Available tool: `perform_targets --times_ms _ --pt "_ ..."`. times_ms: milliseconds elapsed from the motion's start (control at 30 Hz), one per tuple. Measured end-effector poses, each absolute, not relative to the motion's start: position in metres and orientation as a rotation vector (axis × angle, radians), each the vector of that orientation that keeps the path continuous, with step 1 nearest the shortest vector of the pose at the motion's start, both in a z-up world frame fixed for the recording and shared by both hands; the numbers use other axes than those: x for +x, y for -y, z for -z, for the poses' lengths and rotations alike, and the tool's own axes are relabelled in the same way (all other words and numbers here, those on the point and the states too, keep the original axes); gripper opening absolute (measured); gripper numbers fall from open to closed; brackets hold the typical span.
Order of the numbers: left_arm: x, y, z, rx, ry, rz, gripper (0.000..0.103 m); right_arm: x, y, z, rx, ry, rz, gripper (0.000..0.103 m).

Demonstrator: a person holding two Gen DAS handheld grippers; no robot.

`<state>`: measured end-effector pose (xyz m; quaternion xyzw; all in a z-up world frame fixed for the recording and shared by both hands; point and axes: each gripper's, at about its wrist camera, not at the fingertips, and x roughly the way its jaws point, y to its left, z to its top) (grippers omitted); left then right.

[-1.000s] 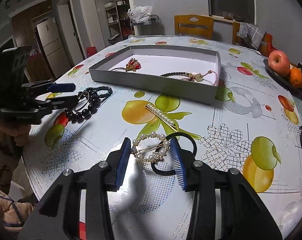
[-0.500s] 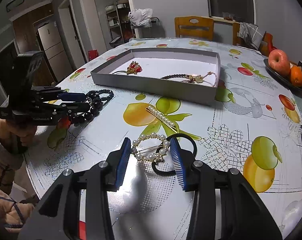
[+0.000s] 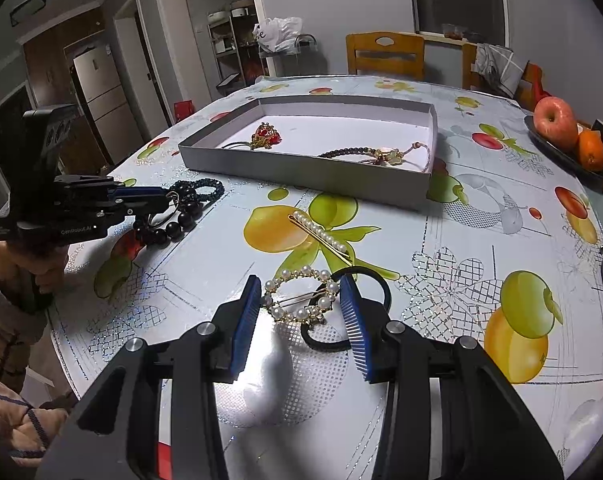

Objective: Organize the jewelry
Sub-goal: 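Grasp the silver bangle with the left tool while the right tool grasps the pearl circle clip, then lift both held pieces and carry them toward the grey box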

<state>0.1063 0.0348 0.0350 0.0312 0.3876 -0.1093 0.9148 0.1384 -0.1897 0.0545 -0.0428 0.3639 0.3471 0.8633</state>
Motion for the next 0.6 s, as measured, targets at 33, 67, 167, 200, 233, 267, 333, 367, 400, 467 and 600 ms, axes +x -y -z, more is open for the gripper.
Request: perform_targets --times_ms 33,67,167,200,233,267,333,367,400,467,600 --pt "0.106 -0.035 -0.035 0.066 -0.798 0.225 0.028 0.138 0.190 -0.054 -0.090 -0.764 -0.728 0.041" --pt "0.106 -0.034 -0.035 0.068 -0.799 0.226 0.028 0.138 0.190 -0.054 -0.090 -0.765 -0.729 0.041" --pt "0.108 -0.031 -0.032 0.082 -0.821 0.241 0.028 0.138 0.190 -0.055 -0.090 -0.764 -0.728 0.041" --pt "0.108 -0.029 -0.030 0.087 -0.832 0.247 0.028 0.139 0.190 -0.054 -0.089 -0.764 -0.728 0.041" --pt "0.109 -0.027 -0.028 0.090 -0.843 0.254 0.028 0.139 0.190 -0.054 -0.089 -0.764 -0.727 0.041" --pt "0.110 -0.027 -0.027 0.096 -0.850 0.253 0.028 0.139 0.190 -0.054 -0.088 -0.765 -0.728 0.041" --pt "0.113 -0.026 -0.023 0.100 -0.872 0.248 0.028 0.139 0.190 -0.054 -0.089 -0.764 -0.727 0.041" --pt "0.113 -0.026 -0.023 0.102 -0.874 0.246 0.028 0.138 0.190 -0.054 -0.089 -0.764 -0.728 0.041" --pt "0.113 -0.026 -0.023 0.108 -0.875 0.246 0.028 0.139 0.190 -0.054 -0.088 -0.764 -0.728 0.041" --pt "0.114 -0.024 -0.022 0.124 -0.875 0.241 0.017 0.139 0.190 -0.054 -0.087 -0.764 -0.728 0.041" --pt "0.112 -0.021 -0.022 0.139 -0.866 0.252 0.005 0.138 0.191 -0.054 -0.085 -0.762 -0.727 0.041"
